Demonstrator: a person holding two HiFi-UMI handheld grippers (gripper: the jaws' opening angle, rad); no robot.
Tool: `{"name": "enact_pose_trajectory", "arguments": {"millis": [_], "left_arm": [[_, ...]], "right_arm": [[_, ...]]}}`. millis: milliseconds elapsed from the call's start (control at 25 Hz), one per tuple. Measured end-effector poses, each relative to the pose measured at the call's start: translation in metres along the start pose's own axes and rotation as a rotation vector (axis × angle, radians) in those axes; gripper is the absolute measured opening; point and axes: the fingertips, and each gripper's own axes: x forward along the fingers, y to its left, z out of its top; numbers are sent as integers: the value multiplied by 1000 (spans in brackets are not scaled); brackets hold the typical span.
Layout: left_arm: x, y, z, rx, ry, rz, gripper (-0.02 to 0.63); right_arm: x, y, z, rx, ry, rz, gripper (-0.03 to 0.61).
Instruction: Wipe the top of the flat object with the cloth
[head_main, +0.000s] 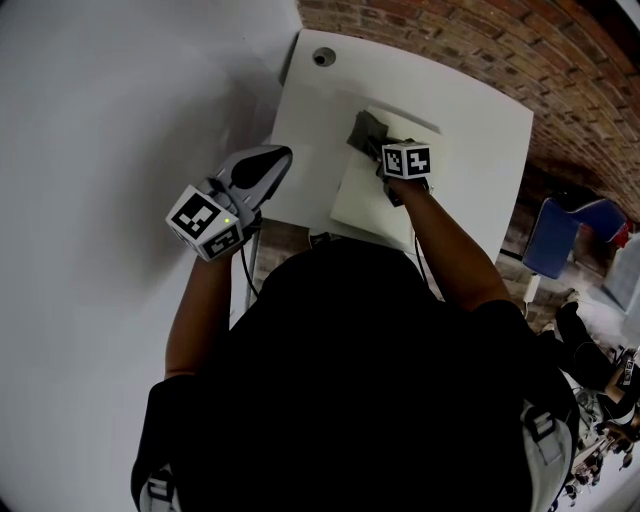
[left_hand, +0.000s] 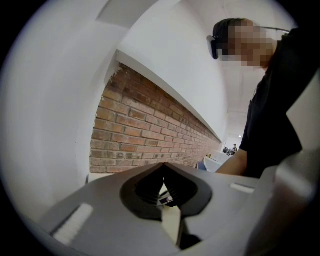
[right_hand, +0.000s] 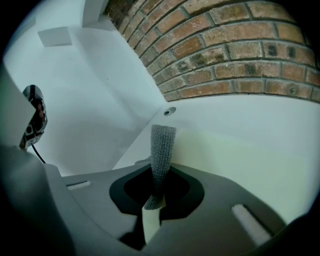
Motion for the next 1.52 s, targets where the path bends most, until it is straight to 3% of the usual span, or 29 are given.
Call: {"name": "enact_pose_trajectory", "arguments": {"millis": [1520], "left_arm": [[50, -22, -20, -6, 43, -131, 2]], "right_arm": [[-118, -145, -57, 84, -6, -300, 15]]}}
